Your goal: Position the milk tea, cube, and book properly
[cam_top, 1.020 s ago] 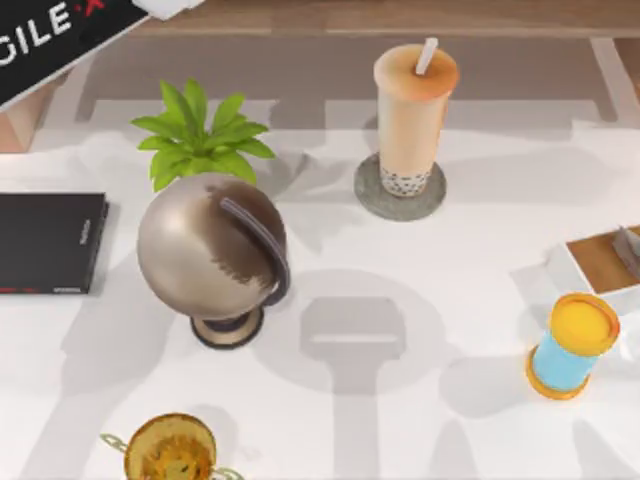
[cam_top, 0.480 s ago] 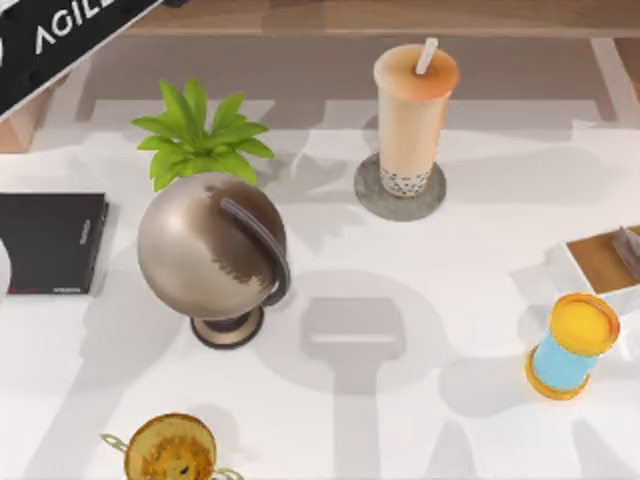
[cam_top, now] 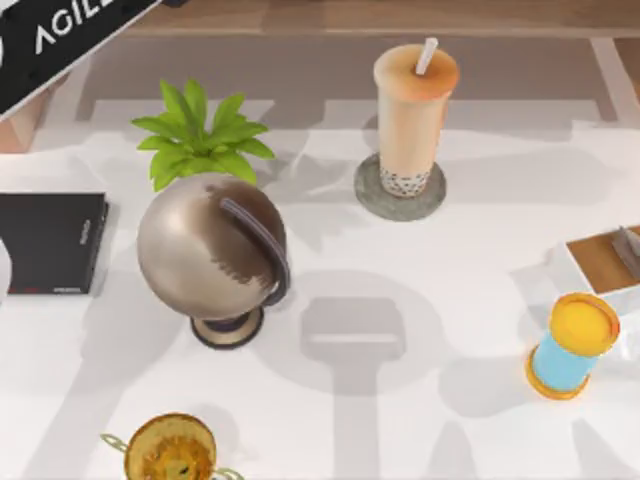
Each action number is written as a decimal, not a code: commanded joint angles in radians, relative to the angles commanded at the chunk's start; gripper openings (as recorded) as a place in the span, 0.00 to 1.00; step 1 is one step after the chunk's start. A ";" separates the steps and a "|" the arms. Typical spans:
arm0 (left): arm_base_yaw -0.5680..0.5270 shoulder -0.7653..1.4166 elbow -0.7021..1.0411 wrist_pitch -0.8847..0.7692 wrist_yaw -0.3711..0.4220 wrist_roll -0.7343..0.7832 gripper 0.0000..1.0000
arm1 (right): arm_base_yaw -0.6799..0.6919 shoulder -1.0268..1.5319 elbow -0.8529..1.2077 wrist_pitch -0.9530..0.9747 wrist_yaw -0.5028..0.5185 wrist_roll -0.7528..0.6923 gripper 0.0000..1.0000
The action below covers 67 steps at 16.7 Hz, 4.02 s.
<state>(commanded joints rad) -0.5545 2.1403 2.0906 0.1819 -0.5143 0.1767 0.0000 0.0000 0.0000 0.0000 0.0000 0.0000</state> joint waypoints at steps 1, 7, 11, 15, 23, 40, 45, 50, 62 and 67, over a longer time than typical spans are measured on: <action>0.000 0.000 0.000 0.000 0.000 0.000 0.53 | 0.000 0.000 0.000 0.000 0.000 0.000 1.00; 0.000 0.000 0.000 0.000 0.000 0.000 0.98 | 0.000 0.000 0.000 0.000 0.000 0.000 1.00; 0.000 0.000 0.000 0.000 0.000 0.000 1.00 | 0.000 0.000 0.000 0.000 0.000 0.000 1.00; 0.000 0.000 0.000 0.000 0.000 0.000 1.00 | 0.000 0.000 0.000 0.000 0.000 0.000 1.00; 0.000 0.000 0.000 0.000 0.000 0.000 1.00 | 0.001 -0.175 0.026 -0.197 0.003 -0.002 1.00; 0.106 -0.082 -0.011 0.087 0.091 0.022 1.00 | 0.004 -0.388 0.056 -0.444 0.005 -0.006 1.00; 0.409 -0.229 -0.164 0.266 0.332 0.027 1.00 | 0.004 -0.388 0.056 -0.444 0.005 -0.006 1.00; 0.728 -0.306 -0.436 0.407 0.602 -0.035 1.00 | 0.004 -0.388 0.056 -0.444 0.005 -0.006 1.00; 0.846 -0.187 -0.766 0.439 0.842 -0.172 1.00 | 0.004 -0.388 0.056 -0.444 0.005 -0.006 1.00; 0.827 -0.200 -0.738 0.397 0.826 -0.173 1.00 | 0.004 -0.388 0.056 -0.444 0.005 -0.006 1.00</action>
<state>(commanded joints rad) 0.2724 1.9408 1.3529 0.5792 0.3112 0.0032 0.0037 -0.3875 0.0562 -0.4437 0.0049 -0.0060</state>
